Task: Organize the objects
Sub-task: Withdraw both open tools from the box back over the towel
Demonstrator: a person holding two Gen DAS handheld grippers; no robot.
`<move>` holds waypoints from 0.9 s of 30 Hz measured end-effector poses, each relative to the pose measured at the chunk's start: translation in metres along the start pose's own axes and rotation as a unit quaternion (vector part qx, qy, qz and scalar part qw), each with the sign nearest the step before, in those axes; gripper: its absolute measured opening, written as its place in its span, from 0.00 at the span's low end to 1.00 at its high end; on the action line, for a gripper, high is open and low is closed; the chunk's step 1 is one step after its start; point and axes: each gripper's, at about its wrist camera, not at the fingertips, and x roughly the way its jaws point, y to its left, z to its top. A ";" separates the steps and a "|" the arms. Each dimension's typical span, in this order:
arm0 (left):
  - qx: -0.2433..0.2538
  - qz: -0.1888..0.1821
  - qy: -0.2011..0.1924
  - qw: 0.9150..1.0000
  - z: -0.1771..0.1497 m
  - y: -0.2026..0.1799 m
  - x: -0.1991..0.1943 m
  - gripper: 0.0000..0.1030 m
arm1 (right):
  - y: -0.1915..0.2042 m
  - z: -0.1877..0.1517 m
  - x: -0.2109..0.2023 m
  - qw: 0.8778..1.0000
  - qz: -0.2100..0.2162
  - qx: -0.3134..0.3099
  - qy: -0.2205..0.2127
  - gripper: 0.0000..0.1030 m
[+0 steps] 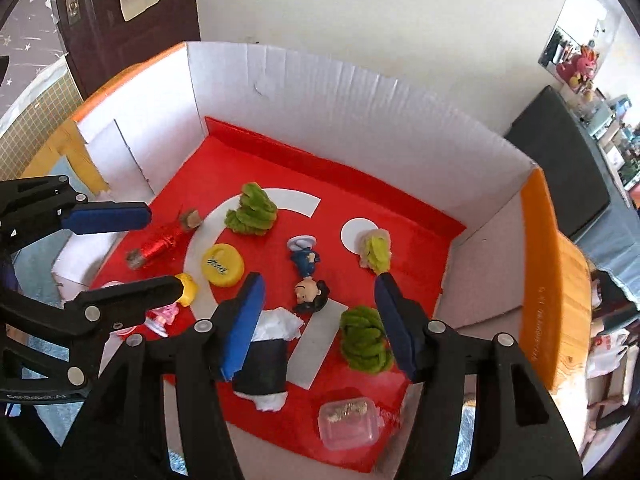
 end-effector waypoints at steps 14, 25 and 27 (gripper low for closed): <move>-0.005 0.004 -0.050 0.999 -0.009 -0.009 -0.061 0.60 | 0.005 -0.033 -0.046 0.997 -0.015 0.044 -0.068 0.71; -0.017 0.013 -0.096 0.995 -0.036 -0.026 -0.106 0.78 | 0.011 -0.068 -0.105 0.987 -0.027 0.095 -0.127 0.88; -0.022 0.013 -0.101 0.995 -0.042 -0.028 -0.114 0.82 | 0.012 -0.076 -0.112 0.985 -0.024 0.102 -0.136 0.90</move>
